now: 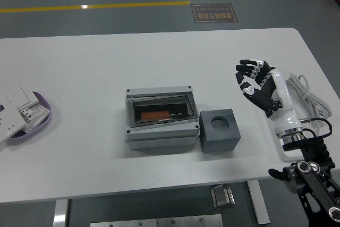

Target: Pick up the cylinder from the cube,place it in the box,flap close box

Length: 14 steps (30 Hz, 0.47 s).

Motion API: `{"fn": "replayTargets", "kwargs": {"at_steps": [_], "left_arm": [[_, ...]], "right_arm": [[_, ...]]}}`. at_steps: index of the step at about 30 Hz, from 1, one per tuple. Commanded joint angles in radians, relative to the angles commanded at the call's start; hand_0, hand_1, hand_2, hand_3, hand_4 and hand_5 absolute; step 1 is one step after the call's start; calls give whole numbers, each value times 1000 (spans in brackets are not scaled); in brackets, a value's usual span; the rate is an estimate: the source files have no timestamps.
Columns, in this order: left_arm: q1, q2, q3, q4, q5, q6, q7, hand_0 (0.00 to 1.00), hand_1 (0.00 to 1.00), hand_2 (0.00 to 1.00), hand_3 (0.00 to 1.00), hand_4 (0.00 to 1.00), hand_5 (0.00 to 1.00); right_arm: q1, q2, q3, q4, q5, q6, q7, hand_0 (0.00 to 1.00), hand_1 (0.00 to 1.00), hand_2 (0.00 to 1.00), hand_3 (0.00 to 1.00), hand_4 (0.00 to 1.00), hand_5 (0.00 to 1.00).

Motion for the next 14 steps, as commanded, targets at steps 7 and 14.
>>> {"fn": "replayTargets", "kwargs": {"at_steps": [7, 14], "left_arm": [[0, 1, -6, 0, 1, 1, -1, 611, 638, 592, 629, 689, 171], [-5, 2, -13, 0, 6, 1, -4, 611, 638, 592, 629, 688, 170]], "right_arm": [[2, -2, -3, 0, -13, -4, -6, 678, 642, 608, 603, 692, 197], [1, 0, -4, 0, -16, -6, -9, 682, 641, 609, 605, 694, 201]]}}
